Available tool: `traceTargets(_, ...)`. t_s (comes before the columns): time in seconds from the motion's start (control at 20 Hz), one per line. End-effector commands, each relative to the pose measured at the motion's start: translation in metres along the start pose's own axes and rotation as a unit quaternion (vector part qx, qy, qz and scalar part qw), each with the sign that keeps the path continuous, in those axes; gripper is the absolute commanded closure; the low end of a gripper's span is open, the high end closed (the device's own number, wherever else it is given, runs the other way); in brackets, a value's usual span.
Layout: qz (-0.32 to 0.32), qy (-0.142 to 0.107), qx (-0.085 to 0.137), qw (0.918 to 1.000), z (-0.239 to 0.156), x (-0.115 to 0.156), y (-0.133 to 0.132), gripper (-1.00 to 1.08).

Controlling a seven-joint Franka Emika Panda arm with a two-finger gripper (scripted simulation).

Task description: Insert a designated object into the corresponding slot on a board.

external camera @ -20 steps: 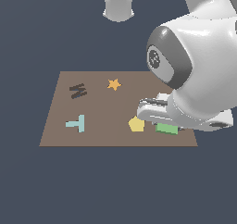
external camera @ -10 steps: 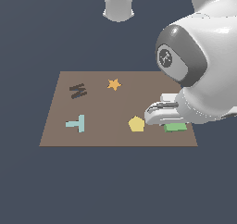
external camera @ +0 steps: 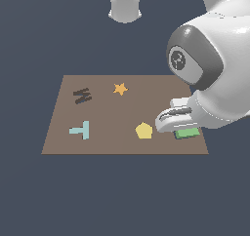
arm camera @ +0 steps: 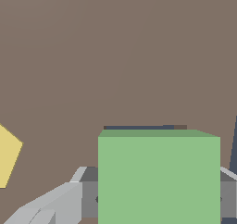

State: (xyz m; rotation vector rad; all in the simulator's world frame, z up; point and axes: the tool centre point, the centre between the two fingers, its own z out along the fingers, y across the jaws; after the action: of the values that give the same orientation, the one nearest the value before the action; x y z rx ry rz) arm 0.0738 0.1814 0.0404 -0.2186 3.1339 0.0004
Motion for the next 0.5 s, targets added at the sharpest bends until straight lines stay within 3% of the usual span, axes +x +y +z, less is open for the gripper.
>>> traceTargets(0.0, 0.000, 0.000, 0.000, 1.0000, 0.0005, -0.0001, -0.0003, 1.08)
traceTargets(0.25, -0.002, -0.001, 0.000, 1.0000, 0.0096, 0.0001, -0.0003, 1.08)
traceTargets(0.3, -0.002, -0.001, 0.000, 1.0000, 0.0096, 0.0001, -0.0003, -0.92)
traceTargets(0.45, -0.002, -0.001, 0.000, 1.0000, 0.0096, 0.0001, -0.0003, -0.92)
